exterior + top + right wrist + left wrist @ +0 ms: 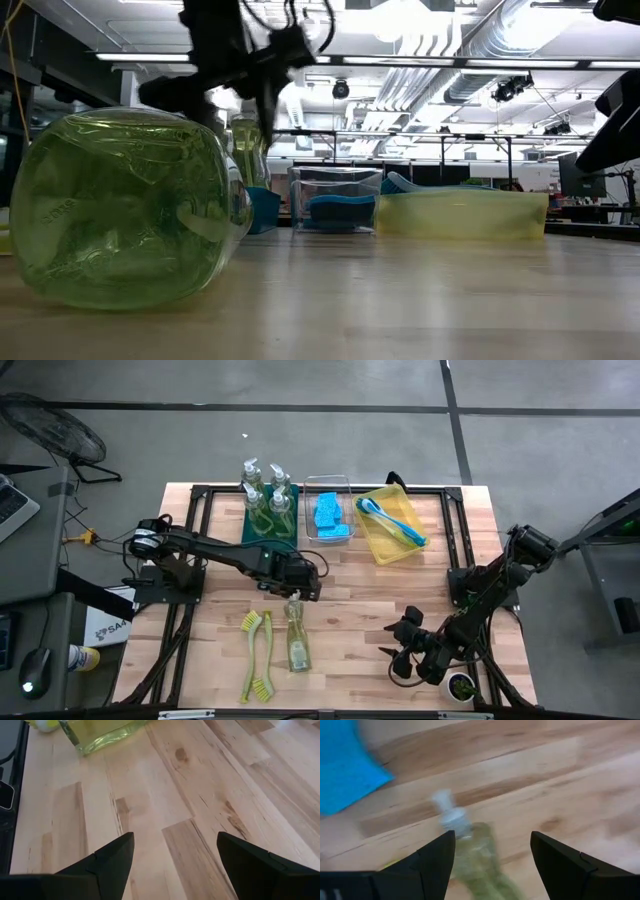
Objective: Pick & Place Kitchen Sink Supplies
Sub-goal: Put the dishwashing liquid into the blue bin
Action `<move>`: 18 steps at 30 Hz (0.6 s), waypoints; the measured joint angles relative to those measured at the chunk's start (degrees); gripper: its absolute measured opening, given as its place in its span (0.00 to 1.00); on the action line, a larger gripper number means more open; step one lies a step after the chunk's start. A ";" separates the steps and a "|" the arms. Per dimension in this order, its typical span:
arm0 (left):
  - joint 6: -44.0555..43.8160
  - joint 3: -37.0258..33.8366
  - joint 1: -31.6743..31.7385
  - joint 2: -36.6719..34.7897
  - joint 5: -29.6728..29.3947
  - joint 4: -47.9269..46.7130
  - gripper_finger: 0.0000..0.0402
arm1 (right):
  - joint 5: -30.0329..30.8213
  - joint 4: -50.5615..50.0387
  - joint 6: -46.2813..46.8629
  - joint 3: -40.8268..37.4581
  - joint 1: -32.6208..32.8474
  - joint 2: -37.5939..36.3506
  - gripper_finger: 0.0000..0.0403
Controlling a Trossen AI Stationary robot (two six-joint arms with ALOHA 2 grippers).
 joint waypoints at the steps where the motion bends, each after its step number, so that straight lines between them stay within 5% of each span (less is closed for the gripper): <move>1: -0.97 -0.27 0.00 0.04 0.04 -1.36 0.64 | 0.02 0.00 0.00 0.00 0.00 0.00 0.69; 9: -2.72 -1.63 -0.48 0.07 2.23 -1.33 0.66 | 0.12 -0.04 -0.01 0.00 0.00 0.00 0.69; 18: -5.85 -1.66 -0.37 2.25 4.06 -1.90 0.90 | 0.43 -0.11 -0.02 0.00 -0.02 -0.02 0.69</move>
